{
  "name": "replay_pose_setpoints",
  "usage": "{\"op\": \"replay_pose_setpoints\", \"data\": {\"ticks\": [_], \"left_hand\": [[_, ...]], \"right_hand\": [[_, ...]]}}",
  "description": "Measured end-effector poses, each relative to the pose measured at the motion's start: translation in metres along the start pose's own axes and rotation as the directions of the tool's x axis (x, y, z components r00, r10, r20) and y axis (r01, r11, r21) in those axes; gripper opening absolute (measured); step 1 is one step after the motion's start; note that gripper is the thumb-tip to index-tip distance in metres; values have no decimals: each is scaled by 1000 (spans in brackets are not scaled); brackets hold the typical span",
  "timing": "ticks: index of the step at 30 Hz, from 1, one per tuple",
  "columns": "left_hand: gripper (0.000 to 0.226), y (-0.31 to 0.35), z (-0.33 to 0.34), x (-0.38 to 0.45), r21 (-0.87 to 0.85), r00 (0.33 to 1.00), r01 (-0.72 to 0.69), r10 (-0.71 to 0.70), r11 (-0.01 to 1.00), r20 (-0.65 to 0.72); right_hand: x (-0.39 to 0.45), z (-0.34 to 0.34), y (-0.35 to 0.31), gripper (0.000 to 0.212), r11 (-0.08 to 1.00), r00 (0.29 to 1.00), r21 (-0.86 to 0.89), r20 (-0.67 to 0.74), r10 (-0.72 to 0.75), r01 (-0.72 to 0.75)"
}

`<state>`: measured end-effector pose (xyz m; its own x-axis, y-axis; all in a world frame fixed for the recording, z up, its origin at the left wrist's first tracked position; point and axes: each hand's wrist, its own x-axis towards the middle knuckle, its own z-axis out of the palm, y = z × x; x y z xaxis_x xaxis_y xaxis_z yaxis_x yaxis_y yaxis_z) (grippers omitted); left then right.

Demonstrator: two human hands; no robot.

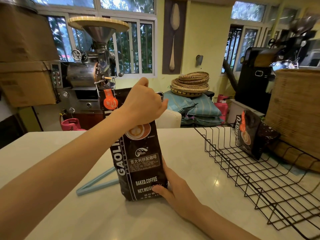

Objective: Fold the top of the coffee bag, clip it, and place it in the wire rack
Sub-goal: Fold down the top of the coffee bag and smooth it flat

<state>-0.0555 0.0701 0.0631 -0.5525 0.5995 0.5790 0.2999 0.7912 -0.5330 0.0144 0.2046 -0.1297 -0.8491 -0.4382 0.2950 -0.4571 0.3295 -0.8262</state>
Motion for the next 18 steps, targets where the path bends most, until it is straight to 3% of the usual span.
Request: {"op": "replay_pose_setpoints", "data": {"ticks": [4, 7, 9, 11, 13, 15, 16, 18], "left_hand": [[62, 4, -3, -1, 191, 982, -43, 77, 981, -172], [58, 11, -1, -1, 156, 972, -119, 147, 980, -182], [54, 17, -3, -3, 95, 950, -138, 159, 986, -267], [46, 20, -5, -11, -44, 935, -101, 80, 994, -345], [46, 22, -9, -32, -229, 917, 41, -127, 973, -377], [70, 24, -6, -63, -549, 842, 250, -459, 798, -283], [83, 25, -4, -79, -705, 772, 351, -616, 616, -153], [99, 29, 5, -102, -864, 614, 496, -741, 93, 273]], "right_hand": [[-2, -3, -5, 68, 990, 997, 139, -80, -3, 14], [10, -7, -12, 77, 954, 984, 297, -160, 77, -26], [24, -14, -19, 86, 928, 987, 368, -122, 107, -55], [40, -23, -25, 74, 878, 988, 469, -69, 141, -93], [51, -29, -29, 64, 869, 988, 484, -48, 145, -104], [58, -34, -30, 60, 856, 987, 502, -31, 157, -120], [61, -36, -31, 60, 847, 986, 516, -25, 166, -130], [69, -41, -34, 60, 835, 984, 533, -20, 176, -139]]}}
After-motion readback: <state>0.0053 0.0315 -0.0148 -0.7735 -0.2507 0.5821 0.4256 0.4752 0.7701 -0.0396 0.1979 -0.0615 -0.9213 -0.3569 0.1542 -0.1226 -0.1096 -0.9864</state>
